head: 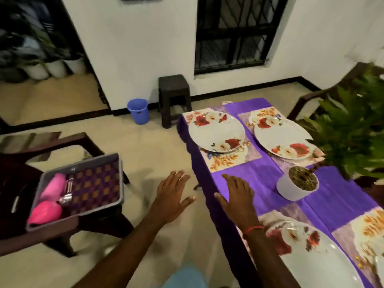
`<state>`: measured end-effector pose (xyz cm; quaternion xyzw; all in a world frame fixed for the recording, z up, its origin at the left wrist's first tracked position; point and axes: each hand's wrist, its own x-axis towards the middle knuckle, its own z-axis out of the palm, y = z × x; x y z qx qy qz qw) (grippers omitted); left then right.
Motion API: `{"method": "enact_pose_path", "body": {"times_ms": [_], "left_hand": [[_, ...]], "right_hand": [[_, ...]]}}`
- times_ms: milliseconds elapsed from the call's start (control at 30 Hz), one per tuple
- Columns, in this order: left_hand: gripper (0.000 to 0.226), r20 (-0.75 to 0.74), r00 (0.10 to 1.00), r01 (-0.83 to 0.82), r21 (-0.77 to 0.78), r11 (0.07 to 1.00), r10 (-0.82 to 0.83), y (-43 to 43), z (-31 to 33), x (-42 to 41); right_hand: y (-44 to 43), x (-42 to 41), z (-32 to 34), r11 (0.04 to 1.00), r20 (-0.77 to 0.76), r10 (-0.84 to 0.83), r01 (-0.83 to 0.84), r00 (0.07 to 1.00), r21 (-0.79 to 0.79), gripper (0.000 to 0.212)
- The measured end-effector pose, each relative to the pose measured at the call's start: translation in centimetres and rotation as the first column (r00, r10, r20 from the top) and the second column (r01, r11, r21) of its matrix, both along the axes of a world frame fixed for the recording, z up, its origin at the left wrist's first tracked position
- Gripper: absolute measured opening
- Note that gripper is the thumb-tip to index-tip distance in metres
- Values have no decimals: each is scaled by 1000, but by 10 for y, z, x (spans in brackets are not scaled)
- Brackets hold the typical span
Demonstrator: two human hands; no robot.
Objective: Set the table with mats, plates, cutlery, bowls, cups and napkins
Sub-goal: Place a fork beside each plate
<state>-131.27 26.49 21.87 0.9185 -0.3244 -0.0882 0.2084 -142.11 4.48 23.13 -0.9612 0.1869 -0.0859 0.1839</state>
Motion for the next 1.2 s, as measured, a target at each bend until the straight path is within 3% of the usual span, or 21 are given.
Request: {"method": "enact_pose_path", "body": {"times_ms": [200,400,467,767,1000,1200], "left_hand": [[78,-60,983,-177,-18,984,176,67,-3,24],[81,-95,921,-382,-29,924,378,127,-7,34],[91,-90,891,-447,-11,894,445,145,-11,37],[108,-175,708,-693,17,721,684,190,-26,85],[98,-195,572,-805,54,591,797,211,-32,112],[112,-229,438,-877,104,469,869,224,-41,107]], "right_hand": [[60,57,3,973,11,230,-231,973,20,66],[110,113,-3,894,-45,447,-447,893,16,58],[126,130,-3,860,-61,511,-511,858,13,56],[176,237,-18,679,-125,733,-729,669,85,58],[215,308,-34,550,-136,833,-829,536,103,53],[246,337,-58,421,-195,901,-891,388,170,52]]}}
